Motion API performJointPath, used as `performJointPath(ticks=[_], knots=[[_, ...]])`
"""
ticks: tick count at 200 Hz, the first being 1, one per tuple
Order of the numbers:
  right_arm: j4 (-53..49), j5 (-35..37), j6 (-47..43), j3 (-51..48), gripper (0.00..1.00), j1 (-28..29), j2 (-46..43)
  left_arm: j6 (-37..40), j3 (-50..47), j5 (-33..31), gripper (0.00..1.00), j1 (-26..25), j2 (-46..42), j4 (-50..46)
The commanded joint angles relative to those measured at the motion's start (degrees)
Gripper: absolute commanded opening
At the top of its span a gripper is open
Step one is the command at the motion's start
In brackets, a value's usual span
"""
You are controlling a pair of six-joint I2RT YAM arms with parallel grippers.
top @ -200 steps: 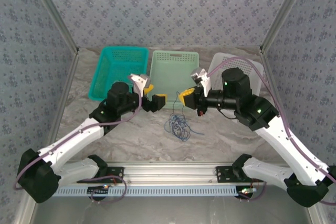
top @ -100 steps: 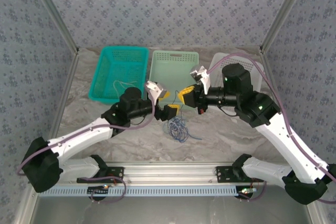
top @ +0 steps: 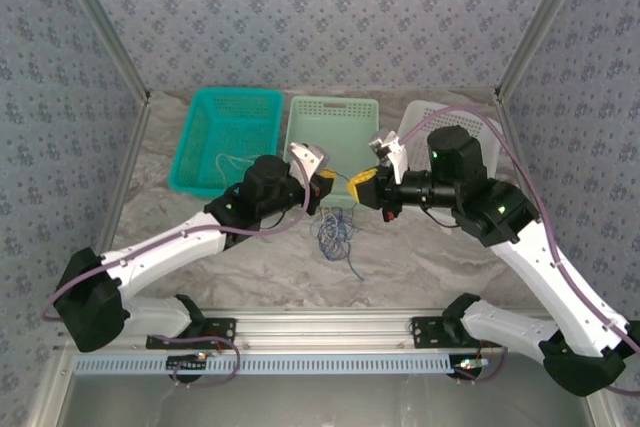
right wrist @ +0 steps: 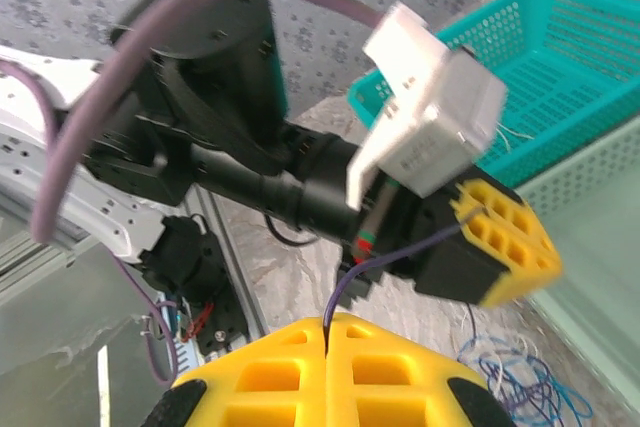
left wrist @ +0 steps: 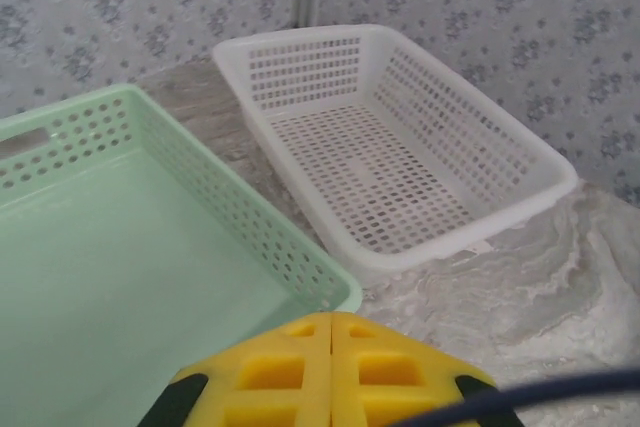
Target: Untangle the cables
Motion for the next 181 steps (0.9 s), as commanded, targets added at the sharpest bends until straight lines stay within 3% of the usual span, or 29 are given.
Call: performJointPath(ticks=[1,13,43,74,110,141,181], knots=[[-2.21,3.09,-0.24,-2.34,0.01,-1.05,-2.14,2.36,4.09,-5.82,0.02,-0.29,-3.36,-3.53],[-2.46,3.95,-0.05,-3.57,0.03,-1.84,-2.74,3.48,5.78,-5.49,0.01,-0.34,-4.46,-5.16],[-2.98,6.34,0.11,-7.28,0.19,-3.15,-2.78,3.97,9.43,-1.80,0.00,-0.79,-6.81,-7.09],[1.86,10.64,1.44,-12.61,0.53,-2.26,-4.51,2.36,11.77,0.13,0.00,-1.54,-7.47,-8.76],[18.14,19.80,4.68,-23.65,0.67,6.52,-7.77,0.47,13.66,-0.77,0.00,-2.62,-6.75,-11.81],[22.75,28.28,3.84,-27.85,0.80,12.15,-6.25,0.52,15.61,-1.77,0.00,-3.04,-6.83,-13.86],[30.63,26.85,2.26,-30.29,0.90,12.48,-3.04,1.29,19.33,-0.62,0.00,-4.50,-7.66,-13.21]])
